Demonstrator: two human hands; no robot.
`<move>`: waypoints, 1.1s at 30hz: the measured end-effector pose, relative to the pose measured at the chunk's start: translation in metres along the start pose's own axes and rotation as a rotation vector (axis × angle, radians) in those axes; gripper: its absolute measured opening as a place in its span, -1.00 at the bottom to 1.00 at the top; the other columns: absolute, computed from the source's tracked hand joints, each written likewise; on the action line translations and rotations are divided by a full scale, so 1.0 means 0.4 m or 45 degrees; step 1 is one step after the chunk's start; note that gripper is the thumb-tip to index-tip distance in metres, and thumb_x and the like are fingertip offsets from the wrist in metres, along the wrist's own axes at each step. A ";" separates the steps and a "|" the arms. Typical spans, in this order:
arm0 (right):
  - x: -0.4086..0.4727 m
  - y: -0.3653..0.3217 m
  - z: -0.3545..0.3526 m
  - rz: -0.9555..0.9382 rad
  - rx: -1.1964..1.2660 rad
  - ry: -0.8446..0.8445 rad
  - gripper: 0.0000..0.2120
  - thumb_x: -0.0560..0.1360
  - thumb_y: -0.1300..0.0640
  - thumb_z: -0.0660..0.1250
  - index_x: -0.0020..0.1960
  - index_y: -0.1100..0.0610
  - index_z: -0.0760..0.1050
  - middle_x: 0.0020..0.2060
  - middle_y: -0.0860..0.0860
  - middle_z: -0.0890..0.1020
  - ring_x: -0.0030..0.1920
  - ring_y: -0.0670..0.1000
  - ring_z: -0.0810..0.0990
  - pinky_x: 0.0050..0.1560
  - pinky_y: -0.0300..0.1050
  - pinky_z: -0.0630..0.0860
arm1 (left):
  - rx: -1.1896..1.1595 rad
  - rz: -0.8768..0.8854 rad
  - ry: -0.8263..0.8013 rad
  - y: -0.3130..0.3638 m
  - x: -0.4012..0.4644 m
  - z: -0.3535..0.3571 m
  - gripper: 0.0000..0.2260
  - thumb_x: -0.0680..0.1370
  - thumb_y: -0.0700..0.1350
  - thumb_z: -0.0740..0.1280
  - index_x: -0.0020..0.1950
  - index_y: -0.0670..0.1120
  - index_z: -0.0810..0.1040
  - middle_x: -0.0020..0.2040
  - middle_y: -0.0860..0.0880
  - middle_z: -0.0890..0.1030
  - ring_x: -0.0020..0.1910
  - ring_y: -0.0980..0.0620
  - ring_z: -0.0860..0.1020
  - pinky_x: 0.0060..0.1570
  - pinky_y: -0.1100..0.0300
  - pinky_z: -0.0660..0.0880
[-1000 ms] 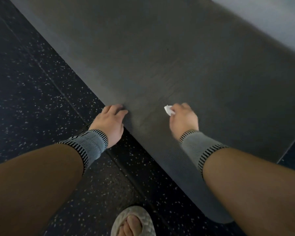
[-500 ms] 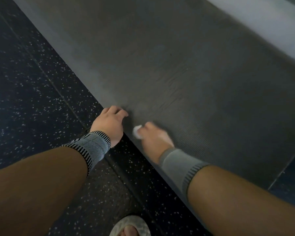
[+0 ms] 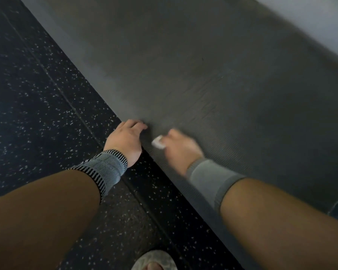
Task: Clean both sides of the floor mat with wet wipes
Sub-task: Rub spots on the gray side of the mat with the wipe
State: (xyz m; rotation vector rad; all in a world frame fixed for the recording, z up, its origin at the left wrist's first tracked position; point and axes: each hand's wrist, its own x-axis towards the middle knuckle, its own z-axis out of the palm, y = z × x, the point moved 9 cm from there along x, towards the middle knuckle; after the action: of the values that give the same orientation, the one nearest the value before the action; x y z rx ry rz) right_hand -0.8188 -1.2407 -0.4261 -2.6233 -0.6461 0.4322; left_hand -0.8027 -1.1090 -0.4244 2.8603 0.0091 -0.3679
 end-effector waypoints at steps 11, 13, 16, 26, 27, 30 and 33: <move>0.017 -0.055 0.021 -0.127 -0.053 -0.110 -0.69 0.53 0.21 0.17 0.24 0.09 0.48 0.07 0.14 0.43 0.00 0.20 0.51 -0.07 0.03 0.44 | 0.022 0.012 -0.025 -0.007 0.009 -0.002 -0.52 0.50 -0.27 0.25 0.38 0.08 0.47 0.34 0.16 0.41 0.27 0.07 0.36 0.24 0.12 0.41; 0.042 0.114 -0.065 0.339 -0.028 0.132 -0.68 0.54 0.20 0.15 0.24 0.07 0.51 0.10 0.14 0.47 0.05 0.18 0.50 -0.07 -0.09 0.38 | 0.009 0.043 -0.029 -0.008 -0.002 0.004 -0.52 0.52 -0.28 0.22 0.41 0.06 0.45 0.36 0.16 0.40 0.29 0.07 0.34 0.25 0.13 0.39; 0.027 0.176 -0.092 0.564 -0.003 0.244 -0.69 0.54 0.20 0.15 0.23 0.08 0.50 0.10 0.13 0.47 0.02 0.13 0.50 -0.10 -0.16 0.33 | 0.020 0.076 0.012 0.003 0.011 -0.004 -0.58 0.53 -0.27 0.23 0.35 0.01 0.50 0.31 0.12 0.44 0.28 0.05 0.33 0.25 0.18 0.32; 0.036 0.333 -0.199 0.639 -0.260 0.270 -0.66 0.57 0.22 0.14 0.32 0.12 0.45 0.13 0.13 0.50 0.11 0.13 0.48 -0.03 -0.14 0.35 | 0.000 0.227 0.028 0.112 0.083 -0.006 -0.54 0.56 -0.19 0.20 0.47 -0.01 0.37 0.45 0.14 0.30 0.39 0.03 0.21 0.37 0.12 0.28; 0.028 0.337 -0.206 0.716 -0.232 0.322 -0.67 0.56 0.23 0.13 0.29 0.15 0.46 0.12 0.14 0.50 0.08 0.14 0.48 -0.06 -0.13 0.34 | -0.002 0.231 0.010 0.123 0.098 -0.004 -0.53 0.56 -0.19 0.20 0.48 0.00 0.34 0.47 0.15 0.28 0.40 0.03 0.19 0.39 0.09 0.27; 0.044 0.140 -0.110 0.275 -0.208 0.072 -0.71 0.54 0.23 0.15 0.21 0.12 0.49 0.05 0.12 0.48 -0.08 0.13 0.51 -0.16 -0.08 0.41 | -0.029 0.191 -0.061 0.161 0.140 0.009 -0.50 0.56 -0.12 0.22 0.51 0.02 0.28 0.50 0.16 0.23 0.43 0.02 0.15 0.40 0.06 0.24; 0.036 0.088 -0.079 -0.077 -0.236 -0.149 -0.72 0.54 0.21 0.18 0.21 0.13 0.52 0.05 0.10 0.48 -0.07 0.14 0.53 -0.09 -0.01 0.50 | -0.058 0.192 -0.115 0.201 0.145 0.034 -0.46 0.54 0.01 0.29 0.51 0.05 0.28 0.50 0.17 0.22 0.43 0.01 0.15 0.36 0.04 0.21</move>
State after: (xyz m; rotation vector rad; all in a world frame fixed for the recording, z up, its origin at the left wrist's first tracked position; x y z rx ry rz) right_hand -0.7814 -1.2718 -0.4171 -2.7586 -0.8385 0.5338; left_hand -0.7469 -1.1917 -0.4314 2.7744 -0.2113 -0.4590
